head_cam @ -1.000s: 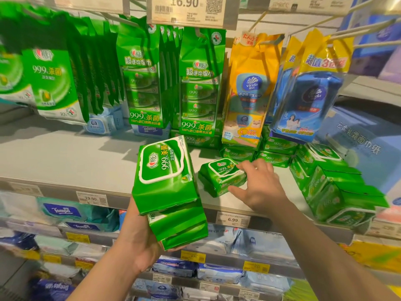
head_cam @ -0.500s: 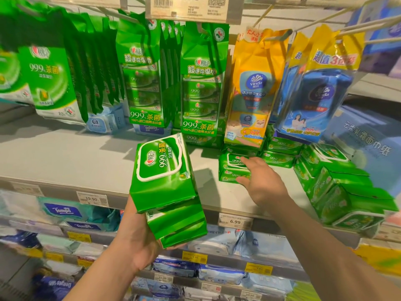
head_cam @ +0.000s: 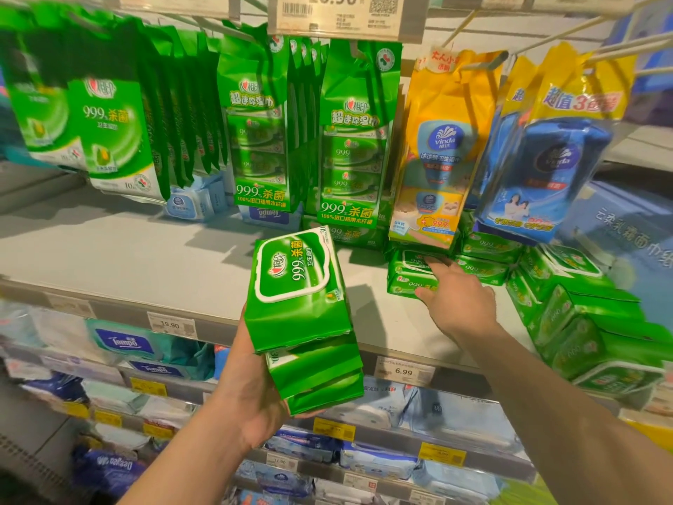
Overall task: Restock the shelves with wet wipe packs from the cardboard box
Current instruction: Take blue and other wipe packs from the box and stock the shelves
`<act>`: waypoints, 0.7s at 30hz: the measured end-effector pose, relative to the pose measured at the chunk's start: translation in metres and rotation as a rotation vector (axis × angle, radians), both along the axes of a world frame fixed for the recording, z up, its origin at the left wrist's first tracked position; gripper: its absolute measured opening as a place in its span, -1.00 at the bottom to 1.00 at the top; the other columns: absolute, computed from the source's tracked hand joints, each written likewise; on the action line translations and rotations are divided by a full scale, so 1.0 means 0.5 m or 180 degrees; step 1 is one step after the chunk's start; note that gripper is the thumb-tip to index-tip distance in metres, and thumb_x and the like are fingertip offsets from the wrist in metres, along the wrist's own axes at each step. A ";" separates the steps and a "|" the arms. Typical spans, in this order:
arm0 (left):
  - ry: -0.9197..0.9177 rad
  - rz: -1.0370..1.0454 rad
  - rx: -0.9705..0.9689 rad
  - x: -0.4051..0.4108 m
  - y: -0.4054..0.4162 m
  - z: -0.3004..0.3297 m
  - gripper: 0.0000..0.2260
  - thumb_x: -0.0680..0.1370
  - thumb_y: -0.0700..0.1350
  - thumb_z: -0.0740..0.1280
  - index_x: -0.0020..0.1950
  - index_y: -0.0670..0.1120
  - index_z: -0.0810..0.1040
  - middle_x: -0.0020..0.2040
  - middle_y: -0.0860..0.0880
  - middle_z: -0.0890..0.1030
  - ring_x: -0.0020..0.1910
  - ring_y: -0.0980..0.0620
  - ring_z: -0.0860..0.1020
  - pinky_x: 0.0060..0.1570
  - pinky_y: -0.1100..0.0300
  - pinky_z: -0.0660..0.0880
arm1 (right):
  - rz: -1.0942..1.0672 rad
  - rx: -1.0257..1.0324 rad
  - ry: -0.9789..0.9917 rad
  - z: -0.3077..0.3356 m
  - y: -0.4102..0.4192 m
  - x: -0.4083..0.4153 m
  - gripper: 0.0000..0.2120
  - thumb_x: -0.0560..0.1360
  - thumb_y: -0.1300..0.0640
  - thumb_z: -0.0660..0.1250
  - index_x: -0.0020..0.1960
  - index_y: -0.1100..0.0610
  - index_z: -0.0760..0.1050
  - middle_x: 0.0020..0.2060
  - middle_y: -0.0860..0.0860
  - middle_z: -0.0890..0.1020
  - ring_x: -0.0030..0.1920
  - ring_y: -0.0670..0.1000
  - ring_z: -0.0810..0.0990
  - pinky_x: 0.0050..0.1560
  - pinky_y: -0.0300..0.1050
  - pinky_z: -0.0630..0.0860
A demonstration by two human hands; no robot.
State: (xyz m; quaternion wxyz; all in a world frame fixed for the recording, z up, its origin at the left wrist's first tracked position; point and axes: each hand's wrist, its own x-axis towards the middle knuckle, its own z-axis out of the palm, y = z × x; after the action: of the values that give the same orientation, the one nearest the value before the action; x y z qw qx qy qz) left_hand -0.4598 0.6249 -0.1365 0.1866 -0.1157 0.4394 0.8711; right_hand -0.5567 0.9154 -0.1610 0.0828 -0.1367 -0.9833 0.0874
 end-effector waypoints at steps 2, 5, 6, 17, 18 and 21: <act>-0.0003 -0.0035 0.0038 0.005 0.004 0.001 -0.51 0.64 0.25 0.20 -0.12 -0.04 0.77 0.09 -0.23 0.72 -0.02 -0.28 0.72 0.18 -0.36 0.52 | -0.0087 0.0116 0.0023 0.011 -0.017 0.011 -0.37 0.59 -0.27 0.26 0.59 -0.15 0.20 0.56 -0.02 0.32 0.49 0.21 0.28 0.42 0.22 0.29; -0.0020 -0.0075 0.0078 0.010 0.009 0.001 -0.51 0.64 0.24 0.20 -0.12 -0.05 0.77 0.07 -0.24 0.72 -0.05 -0.26 0.72 0.10 -0.29 0.59 | -0.0103 -0.0039 0.0493 0.040 -0.064 0.046 -0.40 0.57 -0.29 0.26 0.51 -0.04 0.34 0.45 0.09 0.40 0.45 0.21 0.25 0.44 0.19 0.27; -0.0026 -0.0077 0.0079 0.010 0.011 0.001 -0.52 0.64 0.24 0.21 -0.11 -0.05 0.77 0.07 -0.24 0.72 -0.05 -0.26 0.72 0.09 -0.28 0.60 | -0.0007 -0.0209 0.0673 0.051 -0.082 0.060 -0.46 0.57 -0.26 0.27 0.46 -0.03 0.40 0.39 0.07 0.45 0.41 0.18 0.29 0.42 0.15 0.30; -0.0027 -0.0360 0.0150 0.026 0.059 0.013 -0.45 0.56 0.35 0.22 -0.01 -0.06 0.78 0.12 -0.25 0.71 -0.04 -0.24 0.72 0.09 -0.15 0.61 | 0.0375 -0.4009 -0.0409 0.172 -0.177 0.161 -0.15 0.16 -0.61 0.40 0.14 0.03 0.62 -0.04 0.08 0.63 -0.19 0.15 0.59 -0.36 -0.03 0.56; -0.0046 -0.0378 0.0133 0.027 0.063 0.013 -0.43 0.56 0.37 0.21 0.00 -0.06 0.78 0.12 -0.25 0.71 -0.03 -0.24 0.72 0.10 -0.14 0.60 | 0.0390 -0.4068 -0.0557 0.173 -0.177 0.164 -0.04 0.04 -0.64 0.43 0.20 0.02 0.62 0.06 0.07 0.67 -0.09 0.20 0.66 -0.27 0.10 0.66; -0.0037 -0.0456 0.0022 0.030 0.072 0.012 -0.42 0.53 0.40 0.21 0.07 -0.03 0.77 0.14 -0.23 0.71 0.05 -0.25 0.71 0.17 -0.16 0.56 | 0.0408 -0.4277 -0.0770 0.174 -0.172 0.176 -0.04 0.05 -0.58 0.49 0.26 0.01 0.61 0.17 0.14 0.70 0.07 0.30 0.71 0.06 0.42 0.61</act>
State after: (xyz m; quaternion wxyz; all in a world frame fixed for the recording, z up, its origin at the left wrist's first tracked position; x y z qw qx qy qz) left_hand -0.4450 0.6609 -0.1304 0.2513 -0.0884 0.4425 0.8563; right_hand -0.4687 0.8293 -0.0742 -0.1358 -0.1088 -0.7242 0.6673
